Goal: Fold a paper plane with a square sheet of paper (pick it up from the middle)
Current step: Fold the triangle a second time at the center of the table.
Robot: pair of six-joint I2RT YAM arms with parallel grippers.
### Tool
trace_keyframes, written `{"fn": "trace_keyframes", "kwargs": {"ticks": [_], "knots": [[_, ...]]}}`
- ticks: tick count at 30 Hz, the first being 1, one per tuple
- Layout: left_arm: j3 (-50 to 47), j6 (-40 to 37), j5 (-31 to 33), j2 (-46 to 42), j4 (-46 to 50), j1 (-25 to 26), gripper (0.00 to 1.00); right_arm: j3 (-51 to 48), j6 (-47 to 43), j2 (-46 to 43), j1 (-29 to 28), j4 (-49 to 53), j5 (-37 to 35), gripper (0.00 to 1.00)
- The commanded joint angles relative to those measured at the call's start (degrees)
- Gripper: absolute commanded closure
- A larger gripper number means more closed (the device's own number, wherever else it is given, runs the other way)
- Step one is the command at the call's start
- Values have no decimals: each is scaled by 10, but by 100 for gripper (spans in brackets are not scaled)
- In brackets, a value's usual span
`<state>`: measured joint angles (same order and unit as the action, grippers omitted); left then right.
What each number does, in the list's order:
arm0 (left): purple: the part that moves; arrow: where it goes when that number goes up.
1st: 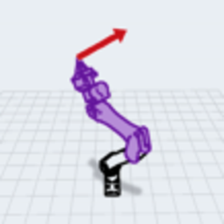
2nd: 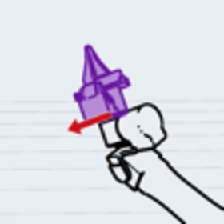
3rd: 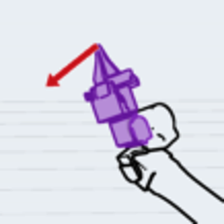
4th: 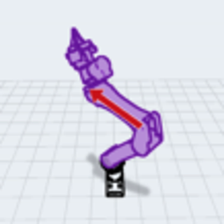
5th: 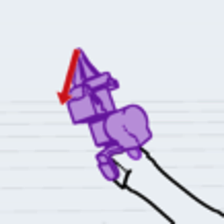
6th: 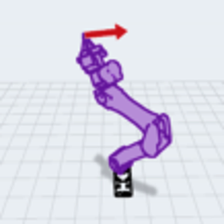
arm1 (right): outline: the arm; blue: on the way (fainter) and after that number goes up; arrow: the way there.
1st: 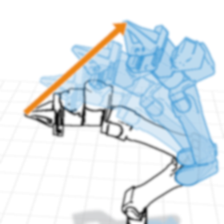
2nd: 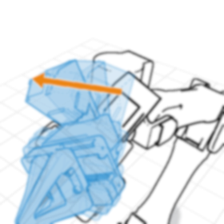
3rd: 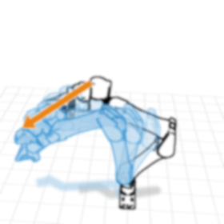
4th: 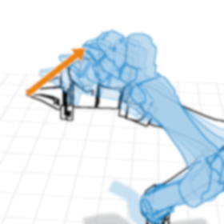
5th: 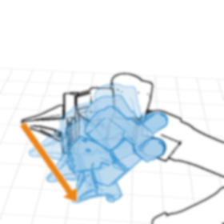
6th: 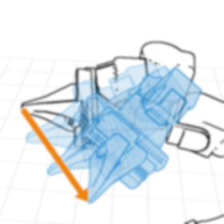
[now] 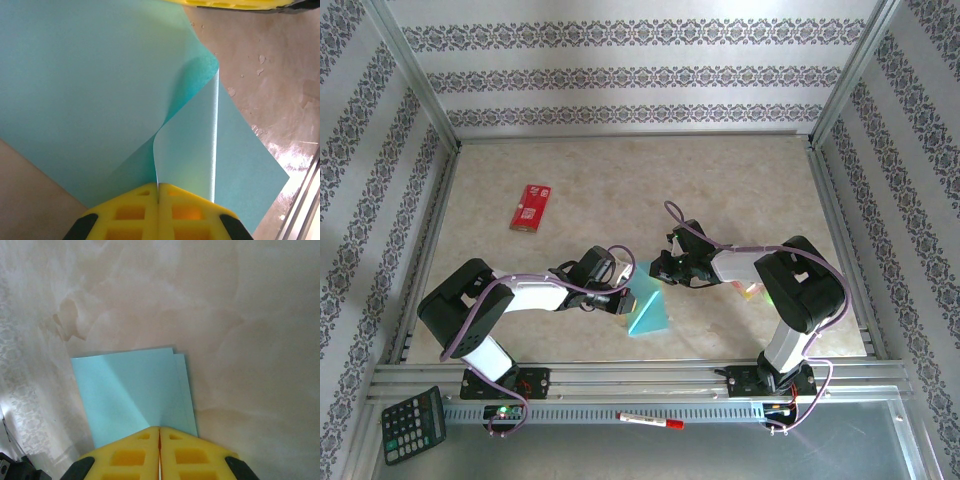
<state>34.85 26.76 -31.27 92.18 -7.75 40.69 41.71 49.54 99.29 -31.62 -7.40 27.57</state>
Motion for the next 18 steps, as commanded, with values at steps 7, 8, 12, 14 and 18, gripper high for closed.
{"fn": "trace_keyframes", "kwargs": {"ticks": [7,8,12,14,18], "knots": [[12,-18,2,15,18,-8,96,-18,-3,18,1,14,-10,92],[12,-18,2,15,19,-8,96,-19,-2,18,1,14,-11,92],[11,-20,5,15,26,-8,97,-20,-2,16,1,14,-11,92],[9,-20,10,15,29,-8,98,-19,-2,15,1,14,-12,91],[7,-20,13,13,38,-8,100,-15,-4,7,3,17,-9,88]]}}
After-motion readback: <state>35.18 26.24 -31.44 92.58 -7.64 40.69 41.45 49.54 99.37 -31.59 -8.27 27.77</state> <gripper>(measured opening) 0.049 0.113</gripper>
